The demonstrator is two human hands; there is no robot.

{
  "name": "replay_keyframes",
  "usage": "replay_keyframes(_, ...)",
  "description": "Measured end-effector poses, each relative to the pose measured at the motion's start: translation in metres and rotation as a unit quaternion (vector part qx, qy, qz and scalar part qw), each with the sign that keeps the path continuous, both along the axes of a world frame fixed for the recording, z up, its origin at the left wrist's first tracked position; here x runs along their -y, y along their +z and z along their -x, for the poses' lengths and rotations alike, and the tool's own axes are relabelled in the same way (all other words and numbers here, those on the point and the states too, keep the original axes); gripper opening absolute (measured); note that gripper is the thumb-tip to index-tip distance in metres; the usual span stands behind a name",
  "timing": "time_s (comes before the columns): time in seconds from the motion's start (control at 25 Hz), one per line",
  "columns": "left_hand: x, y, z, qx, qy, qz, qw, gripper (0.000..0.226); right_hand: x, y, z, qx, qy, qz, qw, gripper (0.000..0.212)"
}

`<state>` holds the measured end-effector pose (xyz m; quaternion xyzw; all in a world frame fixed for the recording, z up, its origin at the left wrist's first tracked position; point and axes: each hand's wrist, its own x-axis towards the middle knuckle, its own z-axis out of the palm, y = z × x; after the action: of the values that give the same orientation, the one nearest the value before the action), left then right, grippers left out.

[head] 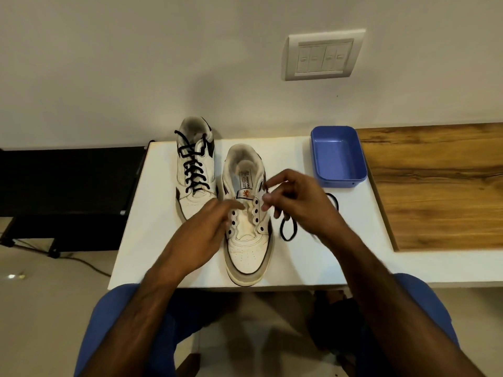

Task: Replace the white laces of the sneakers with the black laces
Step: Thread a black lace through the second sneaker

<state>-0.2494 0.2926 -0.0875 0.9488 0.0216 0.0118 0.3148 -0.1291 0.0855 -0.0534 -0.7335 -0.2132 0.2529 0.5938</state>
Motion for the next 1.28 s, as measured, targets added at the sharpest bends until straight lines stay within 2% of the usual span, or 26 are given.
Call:
replay_keyframes(0.08, -0.008, -0.001, -0.002, -0.019, -0.089, -0.138, 0.986, 0.049, -0.007, -0.011, 0.007, 0.073, 0.029, 0.114, 0.99, 0.004)
replay_keyframes(0.12, -0.011, 0.001, -0.004, -0.028, -0.104, -0.157, 0.982, 0.049, -0.01, -0.016, 0.011, 0.104, 0.039, 0.154, 0.982, 0.002)
replay_keyframes(0.28, -0.018, 0.0, -0.009, -0.027, -0.119, -0.084, 0.989, 0.032, -0.026, -0.033, 0.023, 0.217, 0.08, 0.231, 0.945, 0.008)
replay_keyframes(0.52, -0.025, -0.004, -0.012, -0.028, -0.099, 0.026, 0.994, 0.031, -0.042, -0.046, 0.037, 0.309, 0.097, 0.254, 0.911, 0.014)
replay_keyframes(0.88, -0.023, -0.001, -0.005, -0.064, -0.04, 0.13, 0.989, 0.034, -0.051, -0.057, 0.037, 0.242, 0.052, 0.199, 0.948, 0.01)
replay_keyframes(1.0, -0.021, 0.0, -0.002, -0.058, -0.036, 0.131, 0.989, 0.044, -0.052, -0.057, 0.038, 0.239, 0.052, 0.201, 0.949, 0.011)
replay_keyframes(1.08, -0.021, 0.001, 0.0, -0.073, -0.005, 0.17, 0.983, 0.051, -0.051, -0.057, 0.038, 0.216, 0.043, 0.188, 0.957, 0.019)
replay_keyframes(1.2, -0.021, 0.0, 0.002, -0.086, 0.022, 0.182, 0.979, 0.037, -0.049, -0.056, 0.037, 0.166, 0.049, 0.169, 0.97, 0.039)
replay_keyframes(1.28, -0.022, -0.002, 0.003, -0.088, 0.028, 0.179, 0.98, 0.03, -0.047, -0.056, 0.038, 0.169, 0.058, 0.167, 0.97, 0.04)
